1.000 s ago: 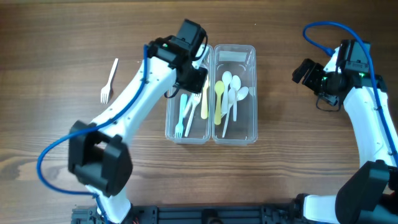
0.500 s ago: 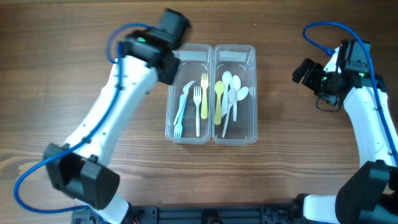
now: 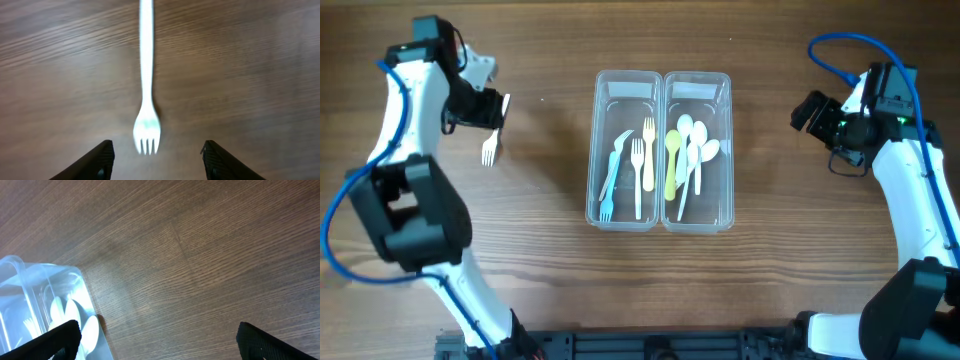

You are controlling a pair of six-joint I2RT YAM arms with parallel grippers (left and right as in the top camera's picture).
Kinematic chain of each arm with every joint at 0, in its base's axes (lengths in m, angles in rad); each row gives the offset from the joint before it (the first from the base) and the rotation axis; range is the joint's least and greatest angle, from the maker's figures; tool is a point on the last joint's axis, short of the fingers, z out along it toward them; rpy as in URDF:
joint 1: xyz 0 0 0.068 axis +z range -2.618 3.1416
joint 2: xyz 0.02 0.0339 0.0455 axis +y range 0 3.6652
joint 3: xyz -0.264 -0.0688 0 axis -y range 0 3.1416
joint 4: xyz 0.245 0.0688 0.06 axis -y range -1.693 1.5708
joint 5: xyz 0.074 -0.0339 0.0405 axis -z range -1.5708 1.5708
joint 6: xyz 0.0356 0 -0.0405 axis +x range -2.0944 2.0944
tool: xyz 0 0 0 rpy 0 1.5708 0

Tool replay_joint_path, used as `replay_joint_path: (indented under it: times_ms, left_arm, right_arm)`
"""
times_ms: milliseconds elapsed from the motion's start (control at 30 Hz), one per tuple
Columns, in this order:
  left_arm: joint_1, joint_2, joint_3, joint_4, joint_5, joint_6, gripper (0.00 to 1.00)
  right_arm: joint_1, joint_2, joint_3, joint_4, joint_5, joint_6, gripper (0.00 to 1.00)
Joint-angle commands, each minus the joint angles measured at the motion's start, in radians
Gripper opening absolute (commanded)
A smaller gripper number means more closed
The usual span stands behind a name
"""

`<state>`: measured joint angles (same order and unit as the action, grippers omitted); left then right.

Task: Pack container
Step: 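Grasp the last white fork with the left gripper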

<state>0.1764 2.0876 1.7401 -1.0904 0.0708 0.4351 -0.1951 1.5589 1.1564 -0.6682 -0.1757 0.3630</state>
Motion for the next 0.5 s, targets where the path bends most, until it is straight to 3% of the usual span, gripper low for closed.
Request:
replay_joint_path:
  times_ms: [0, 467]
  left_arm:
    - [-0.004, 0.087, -0.010, 0.029, 0.041, 0.080, 0.60]
    - [-0.003, 0.206, -0.010, 0.069, -0.037, 0.164, 0.50]
  right_arm:
    - [0.007, 0.006, 0.007, 0.005, -0.005, 0.006, 1.00]
    - [0.007, 0.006, 0.007, -0.008, -0.005, 0.004, 1.00]
